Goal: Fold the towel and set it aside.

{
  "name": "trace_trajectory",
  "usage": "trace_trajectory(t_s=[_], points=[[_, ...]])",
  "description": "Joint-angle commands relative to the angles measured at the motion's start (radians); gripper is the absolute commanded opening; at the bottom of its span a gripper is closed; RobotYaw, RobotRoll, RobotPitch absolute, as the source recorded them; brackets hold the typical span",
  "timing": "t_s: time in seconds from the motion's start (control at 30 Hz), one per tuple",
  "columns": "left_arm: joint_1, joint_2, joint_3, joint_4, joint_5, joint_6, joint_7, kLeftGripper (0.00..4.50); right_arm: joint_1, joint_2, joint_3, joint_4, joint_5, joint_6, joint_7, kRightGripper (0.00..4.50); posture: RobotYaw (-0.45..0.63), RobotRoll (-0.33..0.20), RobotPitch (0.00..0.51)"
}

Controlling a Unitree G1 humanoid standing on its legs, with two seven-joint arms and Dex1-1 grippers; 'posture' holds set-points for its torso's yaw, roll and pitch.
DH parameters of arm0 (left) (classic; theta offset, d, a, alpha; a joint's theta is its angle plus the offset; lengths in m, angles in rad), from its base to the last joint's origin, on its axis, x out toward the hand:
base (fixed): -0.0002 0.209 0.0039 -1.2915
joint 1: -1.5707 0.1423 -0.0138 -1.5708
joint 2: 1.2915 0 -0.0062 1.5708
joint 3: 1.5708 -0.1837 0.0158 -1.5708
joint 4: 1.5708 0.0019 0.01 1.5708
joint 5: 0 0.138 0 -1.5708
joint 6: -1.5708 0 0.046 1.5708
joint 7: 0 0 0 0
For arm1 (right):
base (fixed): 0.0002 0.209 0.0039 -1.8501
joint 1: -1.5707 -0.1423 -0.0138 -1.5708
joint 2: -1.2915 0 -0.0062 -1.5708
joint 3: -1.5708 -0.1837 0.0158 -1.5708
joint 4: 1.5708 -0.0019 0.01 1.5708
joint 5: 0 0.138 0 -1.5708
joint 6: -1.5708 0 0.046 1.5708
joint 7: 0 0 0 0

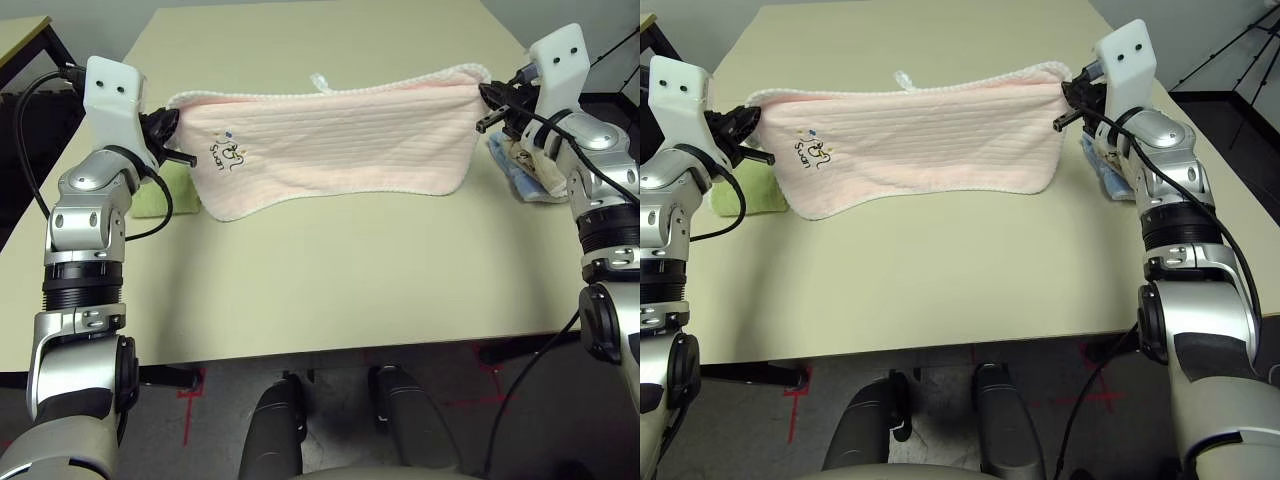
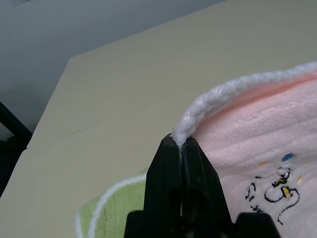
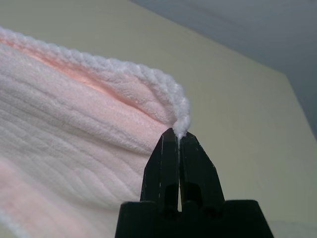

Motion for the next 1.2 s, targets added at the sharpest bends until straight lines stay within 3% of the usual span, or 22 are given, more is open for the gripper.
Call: trace_trajectory(t_s=[0.03, 0.6, 0.93, 1.2], points=[[0.023, 0.019, 0.025, 0.023, 0.030, 0.016, 0.035, 0.03, 0.039, -0.032, -0.058, -0.065, 0.034, 0.062, -0.004, 0.00, -0.17, 0.000, 0.158], [0.044, -0.003, 0.017, -0.028, 0.020, 0.072, 0.032, 0.03, 0.181, -0.045, -0.080, -0.351, 0.151, 0.261, 0.080, 0.00, -0.19, 0.000, 0.160], [-0.141, 0.033, -0.026, 0.217, 0.087, -0.079, 0.016, 0.03, -0.079, -0.016, -0.029, 0.020, 0.014, 0.051, -0.031, 0.00, -0.18, 0.000, 0.151], [-0.189, 0.033, -0.041, 0.297, 0.094, -0.131, 0.003, 0.03, -0.140, -0.018, -0.031, 0.136, -0.001, -0.038, -0.011, 0.00, -0.18, 0.000, 0.143]])
